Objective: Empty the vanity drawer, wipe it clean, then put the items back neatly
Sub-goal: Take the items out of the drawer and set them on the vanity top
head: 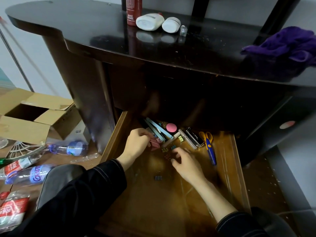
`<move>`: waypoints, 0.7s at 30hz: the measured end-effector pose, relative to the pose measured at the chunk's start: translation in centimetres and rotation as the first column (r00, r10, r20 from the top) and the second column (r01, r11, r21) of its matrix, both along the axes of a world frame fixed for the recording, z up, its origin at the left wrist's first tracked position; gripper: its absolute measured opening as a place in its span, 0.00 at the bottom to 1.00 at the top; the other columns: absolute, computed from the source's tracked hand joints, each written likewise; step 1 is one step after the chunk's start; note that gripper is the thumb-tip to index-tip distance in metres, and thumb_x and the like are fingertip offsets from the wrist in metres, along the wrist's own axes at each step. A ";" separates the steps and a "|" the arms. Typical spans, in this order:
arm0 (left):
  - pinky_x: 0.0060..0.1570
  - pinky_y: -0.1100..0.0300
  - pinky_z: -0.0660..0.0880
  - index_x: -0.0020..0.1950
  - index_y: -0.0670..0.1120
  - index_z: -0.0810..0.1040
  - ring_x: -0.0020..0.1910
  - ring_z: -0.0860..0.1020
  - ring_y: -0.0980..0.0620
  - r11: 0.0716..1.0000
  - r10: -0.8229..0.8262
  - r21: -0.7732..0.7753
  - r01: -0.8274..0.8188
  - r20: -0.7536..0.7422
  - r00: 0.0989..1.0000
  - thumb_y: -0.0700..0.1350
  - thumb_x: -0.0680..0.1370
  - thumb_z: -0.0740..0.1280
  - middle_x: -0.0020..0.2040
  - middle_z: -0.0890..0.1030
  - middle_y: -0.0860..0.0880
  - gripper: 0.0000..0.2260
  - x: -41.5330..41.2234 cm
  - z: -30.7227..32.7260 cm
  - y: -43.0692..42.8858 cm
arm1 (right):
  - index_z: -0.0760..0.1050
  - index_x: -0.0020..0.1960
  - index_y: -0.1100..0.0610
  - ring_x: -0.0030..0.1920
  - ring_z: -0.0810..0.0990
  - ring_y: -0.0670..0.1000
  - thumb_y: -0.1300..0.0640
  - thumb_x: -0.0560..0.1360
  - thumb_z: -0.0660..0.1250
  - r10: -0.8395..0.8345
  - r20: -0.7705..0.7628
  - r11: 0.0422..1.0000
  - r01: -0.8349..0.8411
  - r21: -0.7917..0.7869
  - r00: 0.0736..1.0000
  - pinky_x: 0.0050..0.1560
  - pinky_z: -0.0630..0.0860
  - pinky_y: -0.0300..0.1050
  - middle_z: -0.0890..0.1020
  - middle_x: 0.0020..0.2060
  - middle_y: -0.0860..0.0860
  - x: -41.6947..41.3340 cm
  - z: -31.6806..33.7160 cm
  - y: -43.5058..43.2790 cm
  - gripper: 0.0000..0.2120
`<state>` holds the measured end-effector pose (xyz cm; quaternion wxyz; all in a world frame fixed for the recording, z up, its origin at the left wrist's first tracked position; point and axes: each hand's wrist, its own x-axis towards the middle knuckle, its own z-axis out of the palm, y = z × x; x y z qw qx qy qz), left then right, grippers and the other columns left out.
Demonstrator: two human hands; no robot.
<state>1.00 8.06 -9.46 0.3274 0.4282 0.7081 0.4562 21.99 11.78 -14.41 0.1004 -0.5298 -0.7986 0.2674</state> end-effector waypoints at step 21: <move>0.39 0.64 0.70 0.49 0.37 0.80 0.27 0.78 0.62 0.995 0.081 -0.070 -0.068 0.194 0.978 0.35 0.79 0.60 0.31 0.80 0.44 0.09 -0.2 -0.3 -0.3 | 0.79 0.54 0.64 0.40 0.86 0.53 0.65 0.78 0.69 -0.672 -0.580 0.690 0.106 -0.716 0.460 0.36 0.80 0.43 0.86 0.46 0.61 0.6 2.8 0.1 0.06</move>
